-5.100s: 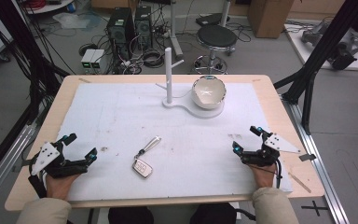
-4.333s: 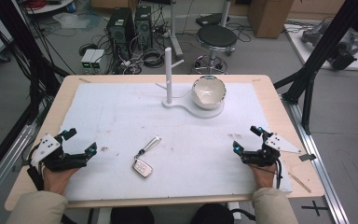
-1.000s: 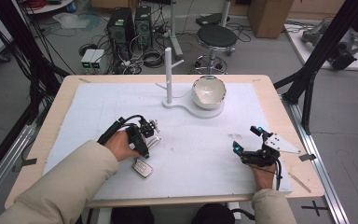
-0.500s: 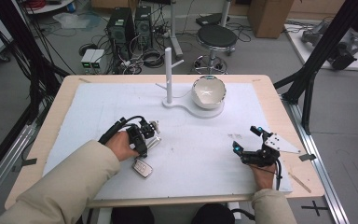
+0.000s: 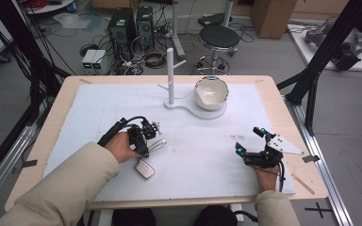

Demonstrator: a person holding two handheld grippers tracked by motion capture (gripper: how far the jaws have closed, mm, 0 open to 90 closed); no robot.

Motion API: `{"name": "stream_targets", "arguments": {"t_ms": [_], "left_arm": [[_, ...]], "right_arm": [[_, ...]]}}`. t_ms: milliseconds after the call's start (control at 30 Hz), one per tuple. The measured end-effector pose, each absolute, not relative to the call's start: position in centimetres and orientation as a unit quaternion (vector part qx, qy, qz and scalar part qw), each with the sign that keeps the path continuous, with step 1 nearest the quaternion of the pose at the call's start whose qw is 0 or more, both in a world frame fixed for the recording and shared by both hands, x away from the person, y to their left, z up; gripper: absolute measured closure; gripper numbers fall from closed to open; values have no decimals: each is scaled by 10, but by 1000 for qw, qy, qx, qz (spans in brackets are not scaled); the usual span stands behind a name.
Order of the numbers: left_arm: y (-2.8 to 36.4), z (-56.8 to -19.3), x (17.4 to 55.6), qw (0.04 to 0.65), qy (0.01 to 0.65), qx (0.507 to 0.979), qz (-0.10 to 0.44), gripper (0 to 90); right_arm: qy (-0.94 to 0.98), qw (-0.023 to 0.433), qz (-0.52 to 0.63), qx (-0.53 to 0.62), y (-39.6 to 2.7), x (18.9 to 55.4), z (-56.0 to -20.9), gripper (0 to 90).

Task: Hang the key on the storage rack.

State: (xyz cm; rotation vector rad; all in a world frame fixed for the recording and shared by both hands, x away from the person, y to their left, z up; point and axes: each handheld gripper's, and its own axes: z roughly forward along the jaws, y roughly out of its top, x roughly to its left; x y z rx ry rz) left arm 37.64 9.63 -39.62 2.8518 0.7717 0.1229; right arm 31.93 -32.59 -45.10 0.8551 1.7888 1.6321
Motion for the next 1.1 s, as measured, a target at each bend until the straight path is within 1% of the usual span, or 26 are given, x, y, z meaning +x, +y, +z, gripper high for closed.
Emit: {"name": "stream_targets", "arguments": {"t_ms": [67,100,133,167,200,233,267,333,367,467,533,567,600,633,667,700,733,767,800,833,867,933,1100], "left_arm": [[97,-394,377,99,259,960,40,743],[101,-390,378,124,255,958,45,743],[101,-390,378,124,255,958,45,742],[105,-385,379,154,259,952,54,742],[108,-382,380,165,261,949,57,742],[111,-379,382,180,265,946,57,742],[111,-379,382,180,265,946,57,742],[118,-371,385,222,272,935,52,742],[118,-371,385,222,272,935,52,742],[125,-367,389,256,274,926,37,742],[129,-364,394,296,278,914,17,742],[129,-364,394,296,278,914,17,742],[131,-362,398,325,278,904,3,742],[131,-362,399,340,279,898,0,742],[131,-362,399,340,279,898,0,742],[133,-361,404,369,271,889,-11,742],[133,-360,406,384,271,883,-13,743],[133,-360,406,384,271,883,-13,742],[134,-359,408,397,266,879,-17,742],[134,-358,411,426,266,865,-21,742],[134,-358,411,426,266,865,-21,742],[134,-358,416,451,267,851,-27,742],[133,-348,427,467,266,843,-24,742]], "right_arm": [[668,282,610,320,-326,319,-451,7],[668,282,610,320,-326,319,-451,6],[668,284,610,319,-326,320,-451,6],[667,281,610,321,-326,319,-451,7],[668,281,610,321,-326,319,-451,6],[667,285,611,317,-326,320,-451,6],[669,283,609,319,-326,319,-451,7],[667,285,611,317,-326,320,-451,6],[668,282,610,320,-326,319,-451,6],[668,284,610,319,-325,319,-451,6],[668,283,610,318,-326,319,-451,6],[668,284,609,318,-326,319,-451,6],[669,282,609,320,-326,319,-451,7],[668,284,610,318,-326,319,-451,6],[668,284,610,318,-326,319,-451,6],[668,282,609,320,-326,319,-451,6],[668,283,610,318,-326,319,-451,6],[668,284,610,318,-326,319,-451,6],[668,284,610,318,-326,319,-451,6],[668,285,611,316,-326,320,-451,6],[669,283,610,317,-326,319,-451,6],[669,283,609,319,-326,319,-451,6],[668,285,610,318,-326,319,-451,6]]}}
